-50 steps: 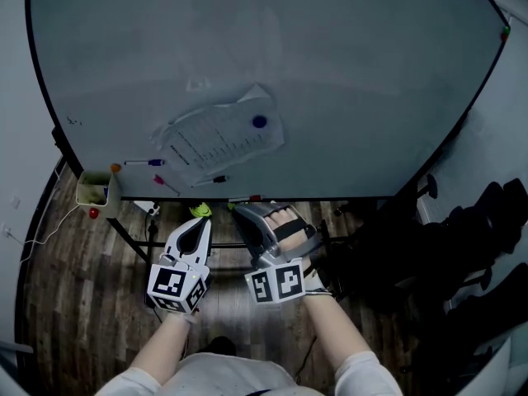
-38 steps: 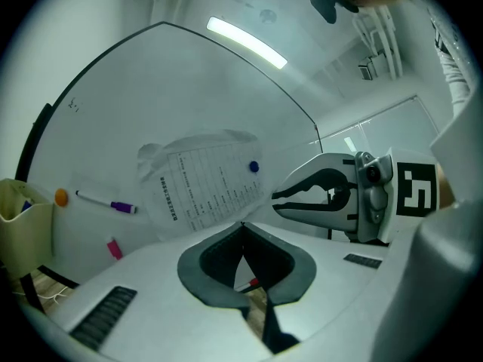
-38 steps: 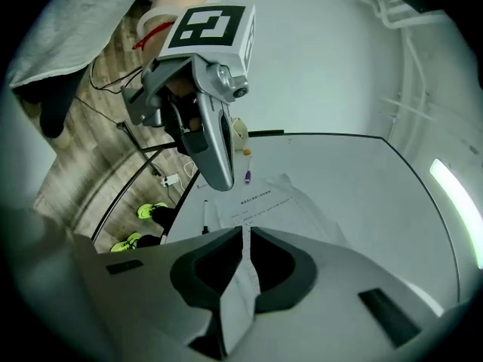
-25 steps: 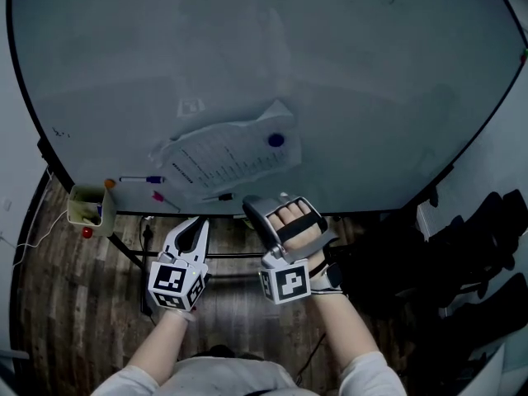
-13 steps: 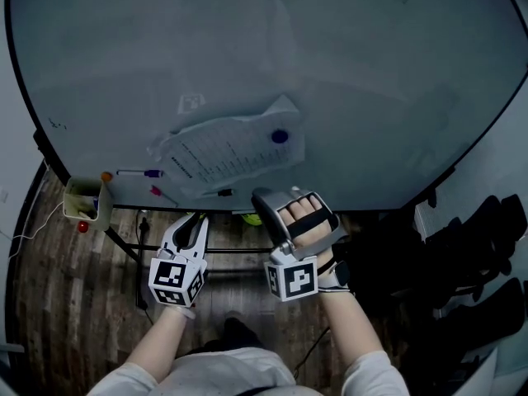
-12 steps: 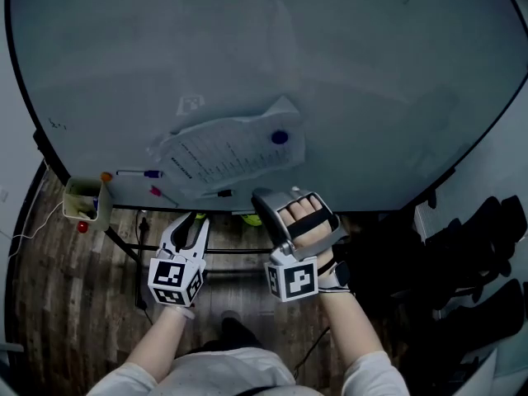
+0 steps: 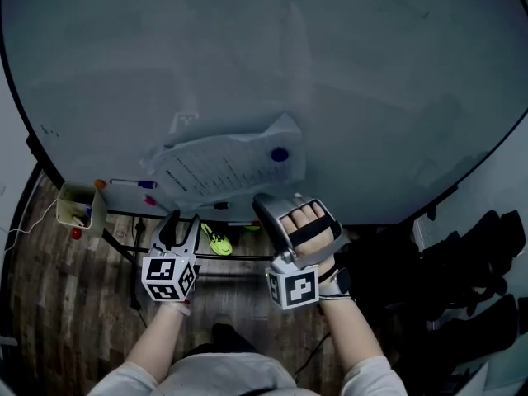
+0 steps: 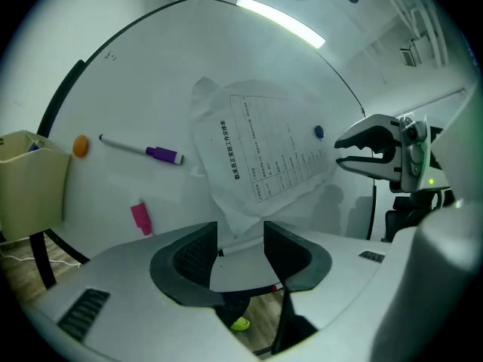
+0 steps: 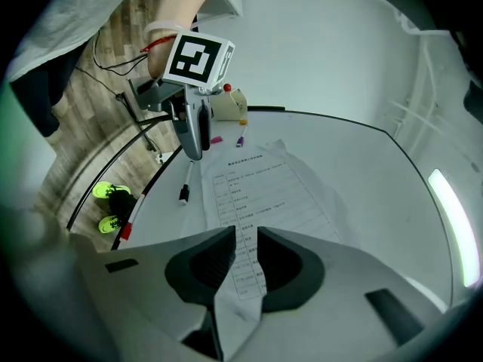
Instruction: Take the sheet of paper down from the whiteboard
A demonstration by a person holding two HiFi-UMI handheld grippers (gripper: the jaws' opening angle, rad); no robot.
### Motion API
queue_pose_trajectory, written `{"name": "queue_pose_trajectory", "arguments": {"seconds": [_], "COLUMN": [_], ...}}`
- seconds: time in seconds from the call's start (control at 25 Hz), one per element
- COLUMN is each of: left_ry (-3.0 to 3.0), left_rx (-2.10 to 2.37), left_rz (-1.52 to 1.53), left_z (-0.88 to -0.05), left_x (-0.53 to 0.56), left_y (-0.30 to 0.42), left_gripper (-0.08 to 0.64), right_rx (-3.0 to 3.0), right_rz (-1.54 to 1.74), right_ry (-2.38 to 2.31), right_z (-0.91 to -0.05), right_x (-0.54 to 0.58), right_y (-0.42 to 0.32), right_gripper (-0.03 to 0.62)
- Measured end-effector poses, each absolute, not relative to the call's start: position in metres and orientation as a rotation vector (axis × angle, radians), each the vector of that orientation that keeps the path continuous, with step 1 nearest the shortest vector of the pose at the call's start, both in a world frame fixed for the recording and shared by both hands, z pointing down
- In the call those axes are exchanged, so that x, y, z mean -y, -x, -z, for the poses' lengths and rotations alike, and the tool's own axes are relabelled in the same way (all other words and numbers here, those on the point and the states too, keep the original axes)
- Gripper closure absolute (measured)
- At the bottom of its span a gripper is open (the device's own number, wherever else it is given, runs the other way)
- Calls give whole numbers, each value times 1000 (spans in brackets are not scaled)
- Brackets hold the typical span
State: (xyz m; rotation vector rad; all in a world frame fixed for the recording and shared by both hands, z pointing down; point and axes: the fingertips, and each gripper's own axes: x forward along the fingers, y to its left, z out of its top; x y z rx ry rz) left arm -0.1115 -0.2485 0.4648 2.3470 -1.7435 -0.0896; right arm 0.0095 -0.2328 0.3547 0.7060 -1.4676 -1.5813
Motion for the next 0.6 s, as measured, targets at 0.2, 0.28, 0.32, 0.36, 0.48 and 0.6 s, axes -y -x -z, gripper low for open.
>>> {"name": "queue_pose_trajectory", "arguments": {"seconds": [0.2, 0.28, 0.32, 0.36, 0.48, 0.6], "left_ry": [-2331, -2319, -2311, -2300, -2271, -2268], "left_rx": [1749, 1750, 1755, 1765, 1804, 1833], "left_rz": [129, 140, 142, 144, 151, 152], "left_z": [-461, -460, -461, -461, -461, -458], "left_x": [260, 264, 264, 265, 265, 267], "left_y": [113, 115, 116, 117, 121, 122], "left_gripper": [368, 370, 371, 394, 512, 537], "right_rx": [1459, 1456, 1454, 1452, 1449, 1447], "right_rz": [1579, 1589, 1592, 1593, 1599, 1605], "right_ry": [-693, -696, -696, -696, -700, -732], "right_z": [-355, -352, -351, -350, -346, -337], "right_x": [241, 242, 242, 243, 244, 246], "right_y": [-16, -17, -17, -18, -21, -26], "right_gripper": [505, 502, 502, 500, 497, 476]}}
